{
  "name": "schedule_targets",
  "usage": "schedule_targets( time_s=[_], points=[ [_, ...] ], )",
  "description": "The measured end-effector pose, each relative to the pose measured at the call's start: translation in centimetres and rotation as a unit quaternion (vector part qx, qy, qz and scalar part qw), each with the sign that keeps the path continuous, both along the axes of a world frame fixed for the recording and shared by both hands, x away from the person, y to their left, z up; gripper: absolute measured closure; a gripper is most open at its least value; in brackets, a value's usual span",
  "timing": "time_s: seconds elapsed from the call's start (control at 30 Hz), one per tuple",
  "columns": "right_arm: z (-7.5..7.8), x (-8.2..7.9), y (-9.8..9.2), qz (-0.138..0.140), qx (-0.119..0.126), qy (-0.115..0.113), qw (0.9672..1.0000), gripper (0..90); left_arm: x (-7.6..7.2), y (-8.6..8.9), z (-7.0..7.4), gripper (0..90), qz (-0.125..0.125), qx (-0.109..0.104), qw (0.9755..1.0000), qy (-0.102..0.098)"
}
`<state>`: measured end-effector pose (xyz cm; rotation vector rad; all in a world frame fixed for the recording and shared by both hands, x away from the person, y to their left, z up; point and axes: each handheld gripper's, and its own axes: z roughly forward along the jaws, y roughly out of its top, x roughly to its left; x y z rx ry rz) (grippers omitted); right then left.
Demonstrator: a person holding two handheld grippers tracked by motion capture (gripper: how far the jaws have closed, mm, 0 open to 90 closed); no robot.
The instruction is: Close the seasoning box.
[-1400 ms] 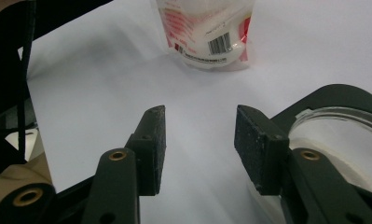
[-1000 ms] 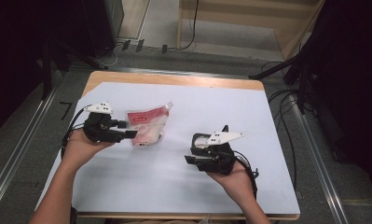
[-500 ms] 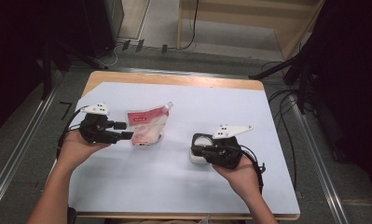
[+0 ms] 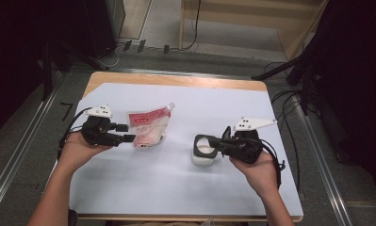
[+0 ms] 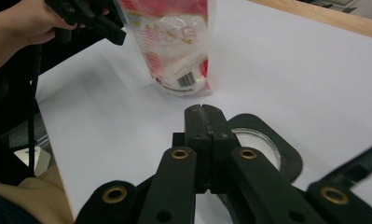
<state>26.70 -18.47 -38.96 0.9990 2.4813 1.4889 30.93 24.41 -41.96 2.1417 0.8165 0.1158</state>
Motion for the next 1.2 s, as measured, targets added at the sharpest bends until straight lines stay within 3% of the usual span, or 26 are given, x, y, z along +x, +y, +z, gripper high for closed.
schedule_targets(
  time_s=[0.7, 0.97, 1.2],
  points=[
    [1.0, 0.8, -5.0, -0.073, 0.004, -0.004, 0.9973, 90.0, 0.0, 0.3, -0.5, 46.0, -0.001, 0.004, 1.0000, -0.002],
    [0.1, 1.3, -6.0, -0.091, -0.004, 0.007, 0.9958, 90.0, -0.1, 1.0, -0.4, 44.3, 0.009, 0.009, 0.9999, -0.009],
    [-1.2, 1.7, -5.6, -0.091, -0.010, 0.024, 0.9955, 90.0, 0.0, 1.8, -0.6, 44.0, 0.025, 0.008, 0.9996, -0.005]
  ],
)
